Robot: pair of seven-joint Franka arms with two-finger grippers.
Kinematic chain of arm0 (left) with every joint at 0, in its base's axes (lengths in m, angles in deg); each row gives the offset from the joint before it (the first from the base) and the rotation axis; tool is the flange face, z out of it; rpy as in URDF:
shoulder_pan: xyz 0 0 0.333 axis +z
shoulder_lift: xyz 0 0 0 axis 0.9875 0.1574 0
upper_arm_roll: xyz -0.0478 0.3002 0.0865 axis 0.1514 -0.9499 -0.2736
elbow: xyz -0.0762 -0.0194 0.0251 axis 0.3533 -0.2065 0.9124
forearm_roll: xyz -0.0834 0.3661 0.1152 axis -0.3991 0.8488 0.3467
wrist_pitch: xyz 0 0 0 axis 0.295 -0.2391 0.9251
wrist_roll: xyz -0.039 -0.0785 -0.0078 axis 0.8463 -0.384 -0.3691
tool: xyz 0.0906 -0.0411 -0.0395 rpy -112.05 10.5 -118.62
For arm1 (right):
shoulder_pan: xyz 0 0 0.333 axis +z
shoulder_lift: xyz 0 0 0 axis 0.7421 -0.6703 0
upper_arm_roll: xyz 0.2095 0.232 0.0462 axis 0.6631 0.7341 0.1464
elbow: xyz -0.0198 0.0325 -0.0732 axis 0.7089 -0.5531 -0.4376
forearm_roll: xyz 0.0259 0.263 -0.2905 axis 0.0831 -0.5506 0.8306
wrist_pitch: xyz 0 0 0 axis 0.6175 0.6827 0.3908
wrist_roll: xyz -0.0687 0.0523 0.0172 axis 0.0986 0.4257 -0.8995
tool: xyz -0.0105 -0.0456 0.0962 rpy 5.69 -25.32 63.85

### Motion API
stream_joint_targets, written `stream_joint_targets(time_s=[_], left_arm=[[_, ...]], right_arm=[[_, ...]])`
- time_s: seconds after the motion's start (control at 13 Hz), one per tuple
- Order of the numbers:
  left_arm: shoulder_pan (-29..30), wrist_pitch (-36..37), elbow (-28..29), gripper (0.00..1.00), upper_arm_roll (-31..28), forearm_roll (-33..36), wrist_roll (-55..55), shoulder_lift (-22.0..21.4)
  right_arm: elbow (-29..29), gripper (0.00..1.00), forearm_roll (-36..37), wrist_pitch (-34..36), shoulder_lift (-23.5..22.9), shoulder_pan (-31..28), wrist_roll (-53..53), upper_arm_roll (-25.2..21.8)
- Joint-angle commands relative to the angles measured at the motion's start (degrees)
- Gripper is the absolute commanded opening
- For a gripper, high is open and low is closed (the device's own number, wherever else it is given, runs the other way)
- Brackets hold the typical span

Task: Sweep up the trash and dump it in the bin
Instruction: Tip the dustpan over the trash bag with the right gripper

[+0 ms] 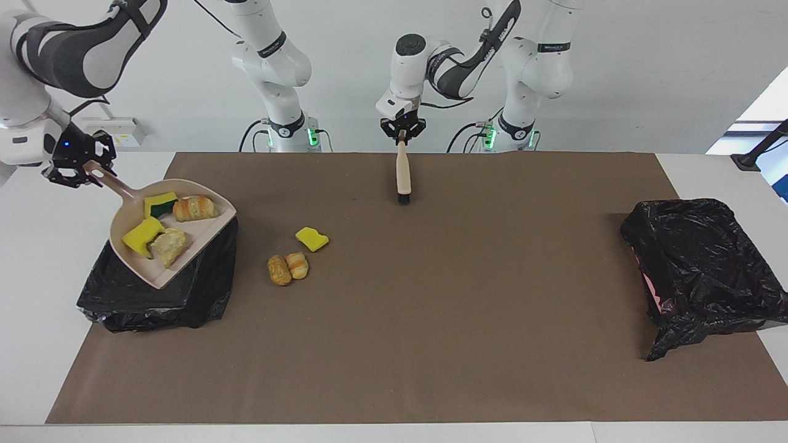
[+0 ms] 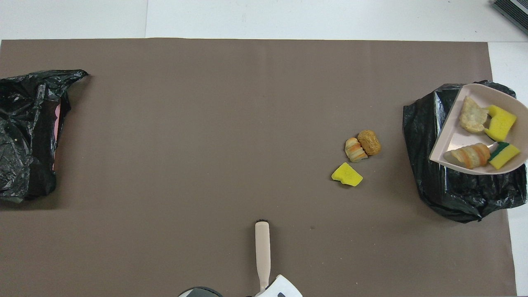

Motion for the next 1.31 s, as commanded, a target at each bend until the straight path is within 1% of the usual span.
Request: stream_joint_targets(time_s=[0.0, 0.15, 0.23, 0.31, 0.39, 0.46, 0.54, 0.62, 0.69, 0.77, 0.85, 0.92, 1.0, 1.08, 1.16, 1.23], left_arm=[[0.57, -1.31, 1.66, 0.0, -0.66, -1.99, 0.54, -0.83], [0.58, -1.13, 1.75, 0.03, -0.66, -2.08, 1.68, -0.83], [0.66, -1.13, 1.75, 0.08, -0.66, -2.08, 1.77, -0.83], [0.84, -0.87, 1.75, 0.1, -0.66, -2.08, 1.77, -0.83], [1.45, -0.78, 1.58, 0.29, -0.66, -2.08, 1.69, -0.66], [1.63, -0.08, 1.31, 0.57, -0.66, -2.08, 1.77, -0.65], [1.98, 0.54, 1.22, 0.88, -0.75, -2.08, 1.86, -0.57], [2.94, 1.59, 1.05, 0.91, -0.75, -2.08, 3.08, -0.3], [3.91, 2.12, 0.35, 0.91, -0.75, -2.08, 4.48, 0.39], [4.79, 2.3, 0.08, 0.92, -0.75, -2.08, 5.54, 0.66], [5.49, 2.3, -0.35, 0.96, -0.83, -2.08, 6.25, 0.75], [6.98, 2.47, -0.97, 1.0, -0.92, -1.73, 7.91, 0.75], [9.78, 3.52, -2.45, 1.0, -0.92, -0.95, 10.62, 0.84], [12.15, 5.79, -4.73, 1.0, -0.92, 2.11, 14.13, 1.36], [14.61, 8.25, -7.45, 1.0, -0.92, 5.27, 16.34, 2.41], [17.51, 10.36, -10.87, 1.0, -0.92, 6.52, 17.67, 3.38]], right_arm=[[2.93, 0.0, 7.62, -3.68, -3.03, -2.2, 7.37, 0.91], [2.75, 0.0, 9.59, -8.41, -3.03, -2.37, 12.47, 0.91], [2.58, 0.0, 10.03, -10.88, -3.03, -2.29, 16.06, 0.82], [2.31, 0.0, 10.81, -11.86, -3.03, -2.37, 19.84, 0.82], [2.05, 0.0, 12.3, -13.69, -3.03, -2.29, 24.31, 0.91], [0.92, 0.0, 13.8, -15.8, -3.03, -2.11, 28.71, 0.91], [-0.57, 0.0, 15.99, -18.87, -2.77, -1.5, 31.28, 0.91], [-2.5, 0.0, 18.27, -21.42, -2.16, -1.23, 31.39, 1.0], [-3.31, 0.0, 18.99, -23.27, -1.98, -1.23, 31.57, 1.0], [-3.75, 0.0, 20.48, -23.73, -1.8, -1.06, 32.18, 1.17], [-4.19, 0.0, 24.41, -24.43, -1.71, -0.01, 34.18, 1.61], [-4.19, 0.0, 26.36, -24.61, -1.71, 0.61, 35.51, 1.7], [-4.19, 0.0, 27.25, -26.18, -1.8, 0.88, 37.96, 1.79], [-4.19, 0.0, 27.95, -28.89, -2.06, 1.66, 40.51, 1.79], [-4.02, 0.0, 28.31, -29.35, -2.24, 1.84, 41.31, 1.79], [-3.93, 0.0, 28.92, -29.1, -2.07, 1.93, 41.93, 1.79]])
